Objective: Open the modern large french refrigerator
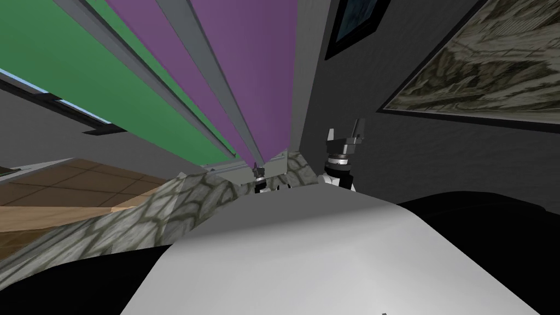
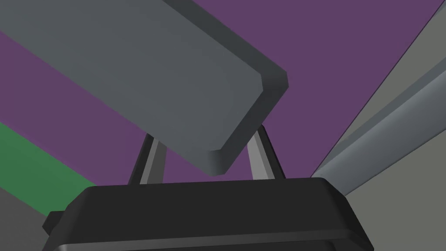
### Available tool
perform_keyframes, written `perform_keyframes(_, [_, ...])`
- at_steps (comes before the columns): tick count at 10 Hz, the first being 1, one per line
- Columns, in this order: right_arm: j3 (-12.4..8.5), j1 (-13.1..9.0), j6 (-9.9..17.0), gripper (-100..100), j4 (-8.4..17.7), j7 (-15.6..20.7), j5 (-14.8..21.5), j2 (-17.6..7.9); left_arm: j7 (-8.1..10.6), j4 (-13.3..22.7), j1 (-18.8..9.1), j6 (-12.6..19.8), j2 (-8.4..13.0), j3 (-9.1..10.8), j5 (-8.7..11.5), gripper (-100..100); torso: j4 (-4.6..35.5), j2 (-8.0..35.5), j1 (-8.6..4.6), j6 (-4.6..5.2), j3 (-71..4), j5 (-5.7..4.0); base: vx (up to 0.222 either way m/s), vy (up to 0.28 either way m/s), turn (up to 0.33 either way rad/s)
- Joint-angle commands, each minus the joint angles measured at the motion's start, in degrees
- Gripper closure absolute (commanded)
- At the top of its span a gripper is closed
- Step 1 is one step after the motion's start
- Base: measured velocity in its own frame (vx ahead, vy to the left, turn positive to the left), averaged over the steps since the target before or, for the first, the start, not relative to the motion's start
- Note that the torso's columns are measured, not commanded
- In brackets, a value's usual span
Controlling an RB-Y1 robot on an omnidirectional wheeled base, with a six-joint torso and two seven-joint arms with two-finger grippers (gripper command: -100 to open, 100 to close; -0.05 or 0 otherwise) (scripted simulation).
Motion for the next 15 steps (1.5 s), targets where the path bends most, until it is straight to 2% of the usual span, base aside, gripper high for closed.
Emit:
perform_keyframes(1, [0.0, 0.0, 0.0, 0, 0.0, 0.0, 0.0, 0.0, -0.78, -1.0, 0.8, -0.3, 0.0, 0.72, 0.9, 100, 0.0, -0.1, 0.13, 0.05, 0.0, 0.03, -0.011, -0.209, 0.081])
perform_keyframes(7, [0.0, 0.0, 0.0, 0, 0.0, 0.0, 0.0, 0.0, -3.24, -4.3, 3.9, -1.3, -0.1, 3.55, 3.8, 100, 0.2, -0.1, 0.19, 0.07, -0.1, -0.06, -0.037, -0.239, 0.118])
perform_keyframes(8, [0.0, 0.0, 0.0, 0, 0.0, 0.0, 0.0, 0.0, -2.85, -3.8, 4.0, -1.0, 0.0, 3.44, 3.6, 100, 0.2, 0.0, 0.04, -0.06, 0.0, -0.08, -0.032, -0.126, 0.067])
perform_keyframes(9, [0.0, 0.0, 0.0, 0, 0.0, 0.0, 0.0, 0.0, -3.39, -4.3, 5.0, -1.5, 0.0, 4.11, 4.4, 100, 0.2, 0.0, 0.5, -0.02, 0.0, 0.0, 0.015, -0.15, 0.081])
perform_keyframes(12, [0.0, 0.0, 0.0, 0, 0.0, 0.0, 0.0, 0.0, -4.7, -6.1, 7.2, -2.9, -0.1, 5.72, 6.6, 100, -0.1, -0.1, -0.14, -0.09, 0.0, -0.02, 0.043, -0.307, 0.174])
perform_keyframes(15, [0.0, 0.0, 0.0, 0, 0.0, 0.0, 0.0, 0.0, -5.58, -7.2, 8.7, -3.8, -0.1, 6.8, 8.1, 100, 0.1, -0.2, 0.28, 0.22, -0.2, -0.03, 0.032, -0.259, 0.104])
